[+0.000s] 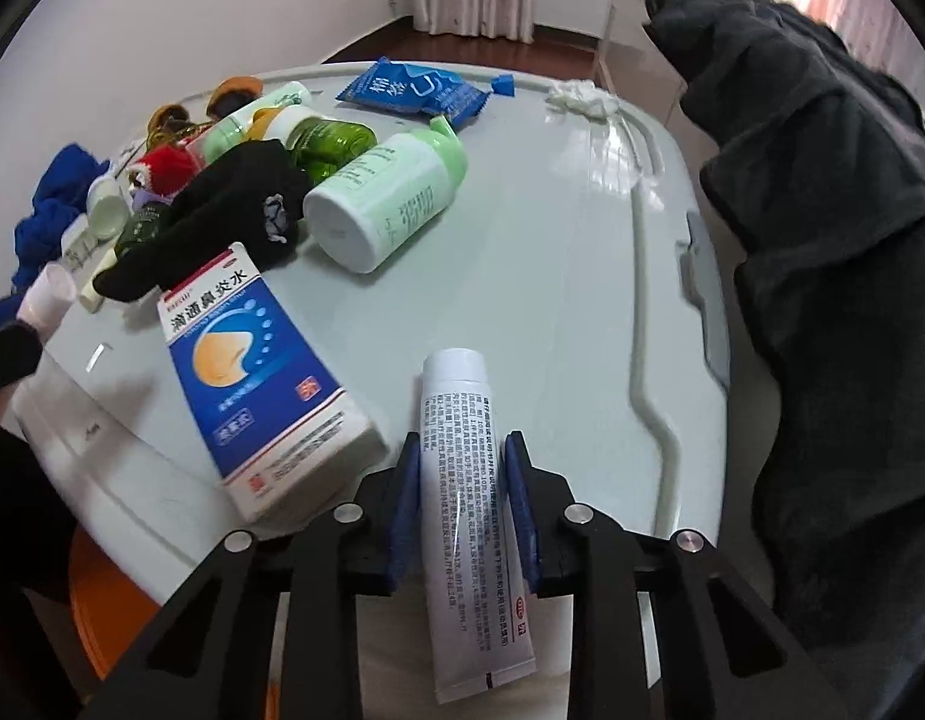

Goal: Collect trash
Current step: 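Drop both tubes into the orange bucket with both tools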

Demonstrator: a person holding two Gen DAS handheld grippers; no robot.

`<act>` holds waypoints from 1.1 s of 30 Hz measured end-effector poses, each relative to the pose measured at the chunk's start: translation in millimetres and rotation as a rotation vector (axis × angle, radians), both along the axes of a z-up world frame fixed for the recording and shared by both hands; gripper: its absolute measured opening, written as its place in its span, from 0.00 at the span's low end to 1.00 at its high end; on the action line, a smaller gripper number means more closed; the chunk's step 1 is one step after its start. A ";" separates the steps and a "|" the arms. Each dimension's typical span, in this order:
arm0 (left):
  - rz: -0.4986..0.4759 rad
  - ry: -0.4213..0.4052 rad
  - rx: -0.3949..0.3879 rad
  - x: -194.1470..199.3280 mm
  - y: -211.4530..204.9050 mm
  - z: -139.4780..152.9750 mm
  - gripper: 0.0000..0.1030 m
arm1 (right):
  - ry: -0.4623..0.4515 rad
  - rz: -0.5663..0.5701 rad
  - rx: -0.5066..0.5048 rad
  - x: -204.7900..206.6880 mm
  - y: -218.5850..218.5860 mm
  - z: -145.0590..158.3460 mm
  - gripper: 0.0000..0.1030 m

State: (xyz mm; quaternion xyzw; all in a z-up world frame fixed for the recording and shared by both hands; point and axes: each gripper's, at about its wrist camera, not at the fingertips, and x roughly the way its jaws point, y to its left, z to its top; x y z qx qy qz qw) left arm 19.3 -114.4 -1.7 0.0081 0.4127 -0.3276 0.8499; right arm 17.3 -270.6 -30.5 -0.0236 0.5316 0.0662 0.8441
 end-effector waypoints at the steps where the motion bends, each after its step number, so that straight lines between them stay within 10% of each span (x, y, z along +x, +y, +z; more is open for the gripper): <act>1: 0.004 -0.001 0.001 -0.9 1.2 0.1 0.21 | -0.007 0.001 0.003 -3.0 1.6 0.2 0.26; 20: -0.019 0.040 -0.020 -30.3 27.2 14.2 0.21 | -0.088 -0.072 0.180 -87.2 19.9 59.4 0.27; 33: -0.032 0.420 0.219 -126.3 62.0 -84.3 0.26 | 0.222 0.122 0.308 -162.3 129.4 -38.3 0.29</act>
